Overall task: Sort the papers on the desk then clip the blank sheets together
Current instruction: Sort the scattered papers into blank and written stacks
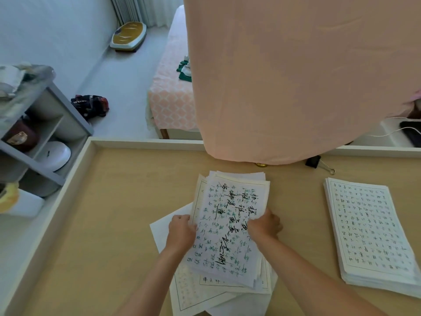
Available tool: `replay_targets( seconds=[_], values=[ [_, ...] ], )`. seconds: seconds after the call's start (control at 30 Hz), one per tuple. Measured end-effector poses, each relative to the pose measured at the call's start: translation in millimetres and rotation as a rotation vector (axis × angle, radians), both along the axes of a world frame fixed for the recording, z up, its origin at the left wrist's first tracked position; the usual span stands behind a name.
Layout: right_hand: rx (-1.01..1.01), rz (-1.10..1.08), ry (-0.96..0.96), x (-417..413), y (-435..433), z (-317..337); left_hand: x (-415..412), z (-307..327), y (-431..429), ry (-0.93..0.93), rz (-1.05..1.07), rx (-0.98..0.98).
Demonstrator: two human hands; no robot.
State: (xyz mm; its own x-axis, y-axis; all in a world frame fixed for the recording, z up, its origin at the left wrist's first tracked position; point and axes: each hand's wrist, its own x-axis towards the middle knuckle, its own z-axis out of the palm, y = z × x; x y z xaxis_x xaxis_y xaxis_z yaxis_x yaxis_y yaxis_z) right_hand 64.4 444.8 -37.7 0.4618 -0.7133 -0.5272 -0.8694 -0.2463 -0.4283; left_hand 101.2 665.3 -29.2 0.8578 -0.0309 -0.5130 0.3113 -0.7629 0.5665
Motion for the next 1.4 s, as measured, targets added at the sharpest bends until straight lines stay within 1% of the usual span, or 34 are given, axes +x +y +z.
replay_targets(
  seconds=[0.03, 0.1, 0.2, 0.27, 0.33, 0.4, 0.43, 0.47, 0.53, 0.57, 0.6, 0.7, 0.73, 0.83, 0.9, 0.97, 1.0, 1.07, 1.1, 1.13, 1.17, 1.2, 1.23, 1.27, 1.3, 1.4],
  values=[
    [0.038, -0.013, 0.010, 1, 7, 5, -5, -1, -4, 0.017, -0.028, 0.041],
    [0.143, -0.068, 0.021, 5, 16, 10, -12, 1, -10, 0.030, 0.000, 0.072],
    [0.300, -0.144, 0.024, 5, 20, 11, -8, 0, -10, 0.051, 0.098, 0.045],
    [0.379, -0.160, 0.013, 5, 19, 12, -1, 1, -7, 0.113, 0.123, 0.026],
    [0.384, -0.099, 0.041, 4, 20, 11, 4, 2, -3, 0.197, 0.162, -0.038],
    [0.377, 0.007, 0.072, 1, 25, 11, 5, 2, 0, 0.290, 0.218, -0.140],
    [0.365, 0.052, 0.089, -1, 28, 13, 4, 1, 1, 0.306, 0.223, -0.164],
    [0.316, 0.110, 0.115, -4, 29, 13, 3, -1, 2, 0.298, 0.204, -0.160],
    [0.106, 0.253, 0.185, -8, 27, 13, -2, -2, 2, 0.262, 0.173, -0.152],
    [0.046, 0.286, 0.184, -10, 25, 13, -5, -3, 3, 0.236, 0.157, -0.143],
    [0.058, 0.280, 0.149, -10, 22, 14, -8, -5, 4, 0.199, 0.131, -0.125],
    [0.370, 0.065, -0.065, -9, 18, 12, -17, -8, 10, 0.112, 0.109, -0.132],
    [0.433, 0.008, -0.102, -6, 18, 14, -20, -9, 13, 0.108, 0.128, -0.150],
    [0.369, 0.020, -0.067, 0, 17, 16, -25, -11, 21, 0.089, 0.148, -0.178],
    [0.323, 0.128, -0.035, 1, 18, 16, -27, -10, 24, 0.094, 0.113, -0.197],
    [0.258, 0.290, -0.002, -3, 22, 14, -28, -11, 28, 0.114, 0.060, -0.220],
    [0.224, 0.355, -0.004, -5, 24, 12, -28, -11, 31, 0.117, 0.034, -0.233],
    [0.211, 0.391, -0.069, -6, 24, 13, -27, -10, 39, 0.057, -0.007, -0.239],
    [0.224, 0.381, -0.108, -5, 22, 14, -26, -11, 45, -0.011, -0.018, -0.192],
    [0.240, 0.363, -0.130, -5, 19, 15, -26, -13, 53, -0.095, -0.038, -0.091],
    [0.263, 0.343, -0.150, -5, 13, 15, -25, -14, 62, -0.168, -0.067, 0.062],
    [0.299, 0.318, -0.168, -5, 5, 16, -26, -15, 71, -0.207, -0.087, 0.214],
    [0.348, 0.290, -0.199, -5, -2, 18, -27, -14, 79, -0.196, -0.091, 0.319],
    [0.399, 0.267, -0.228, -5, -9, 21, -28, -14, 87, -0.154, -0.090, 0.361],
    [0.449, 0.243, -0.255, -5, -16, 23, -28, -14, 93, -0.110, -0.091, 0.350],
    [0.549, 0.204, -0.293, -3, -34, 26, -25, -15, 100, -0.060, -0.157, 0.262]
  ],
)
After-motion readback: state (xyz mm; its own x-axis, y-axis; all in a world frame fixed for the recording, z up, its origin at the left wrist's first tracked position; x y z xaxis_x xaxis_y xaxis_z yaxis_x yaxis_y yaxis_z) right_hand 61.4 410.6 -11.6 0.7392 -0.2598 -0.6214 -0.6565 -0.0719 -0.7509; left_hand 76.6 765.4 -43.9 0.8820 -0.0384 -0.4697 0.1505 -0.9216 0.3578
